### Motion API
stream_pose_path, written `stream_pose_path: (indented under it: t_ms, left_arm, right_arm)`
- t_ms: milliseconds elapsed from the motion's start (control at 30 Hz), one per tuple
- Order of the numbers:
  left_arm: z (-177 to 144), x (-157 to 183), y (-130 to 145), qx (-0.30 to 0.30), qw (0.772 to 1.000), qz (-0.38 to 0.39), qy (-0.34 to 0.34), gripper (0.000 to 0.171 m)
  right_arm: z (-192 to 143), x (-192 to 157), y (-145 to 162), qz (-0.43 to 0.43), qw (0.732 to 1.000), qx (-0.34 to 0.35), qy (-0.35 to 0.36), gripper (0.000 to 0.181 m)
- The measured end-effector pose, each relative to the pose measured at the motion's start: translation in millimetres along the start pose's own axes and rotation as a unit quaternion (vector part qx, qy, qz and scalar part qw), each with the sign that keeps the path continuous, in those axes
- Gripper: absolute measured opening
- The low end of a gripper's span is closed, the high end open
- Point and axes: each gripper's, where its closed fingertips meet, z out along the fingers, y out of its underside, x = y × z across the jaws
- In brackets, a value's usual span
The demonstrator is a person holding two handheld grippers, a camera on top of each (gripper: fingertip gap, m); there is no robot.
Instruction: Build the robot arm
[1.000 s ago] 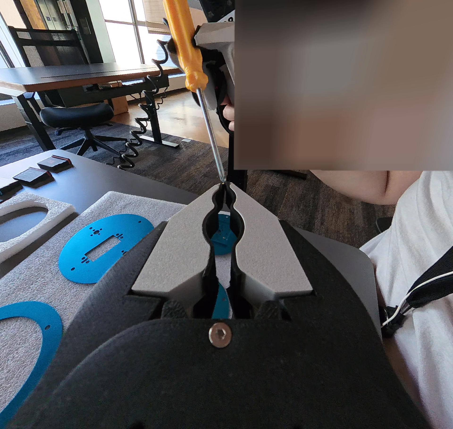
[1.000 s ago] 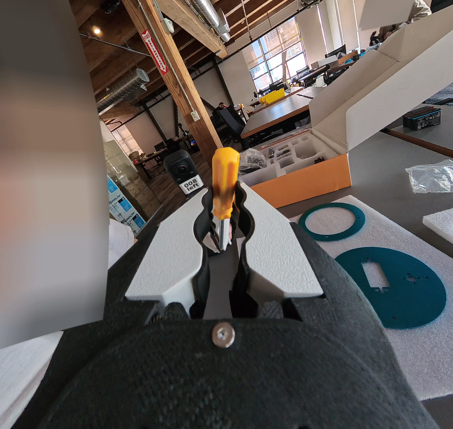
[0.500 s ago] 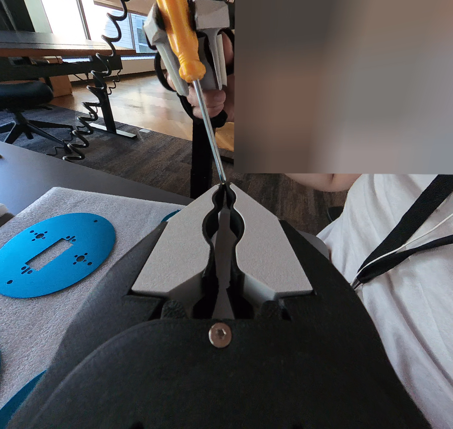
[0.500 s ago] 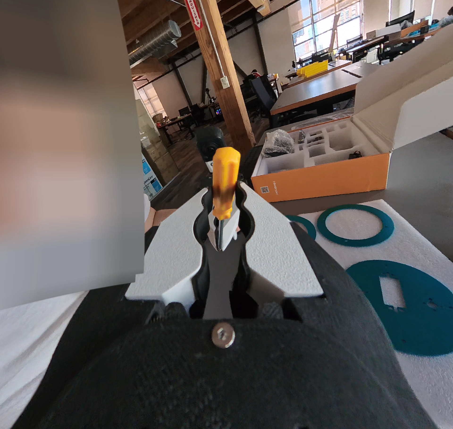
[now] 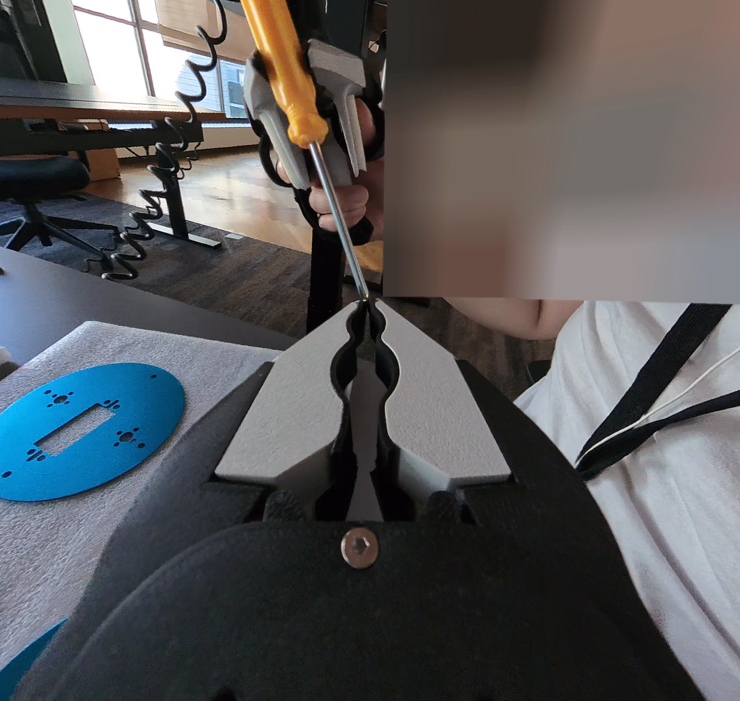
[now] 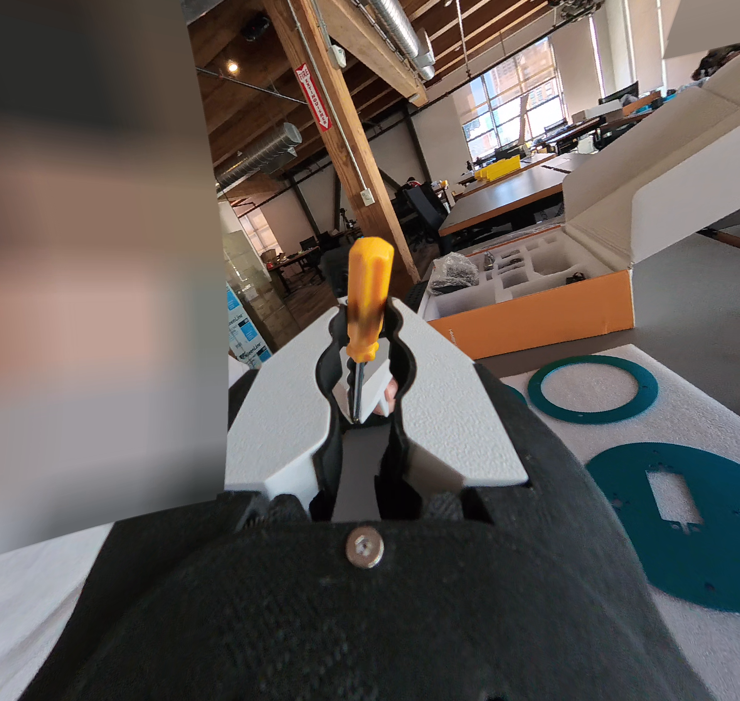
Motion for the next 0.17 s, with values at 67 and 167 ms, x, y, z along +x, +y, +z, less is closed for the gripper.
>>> stream_pose_path:
  t_ms: [67, 167]
  left_arm:
    - [-0.3, -2.5, -1.0, -0.006, 1.000, 0.011, -0.018, 0.000]
    - [-1.3, -5.2, -5.0, -0.010, 0.999, 0.026, -0.039, 0.000]
  right_arm:
    - [-0.3, -1.6, -1.7, -0.006, 1.000, 0.001, 0.008, 0.017]
    - [-0.1, -3.0, -5.7, -0.019, 0.999, 0.001, 0.030, 0.017]
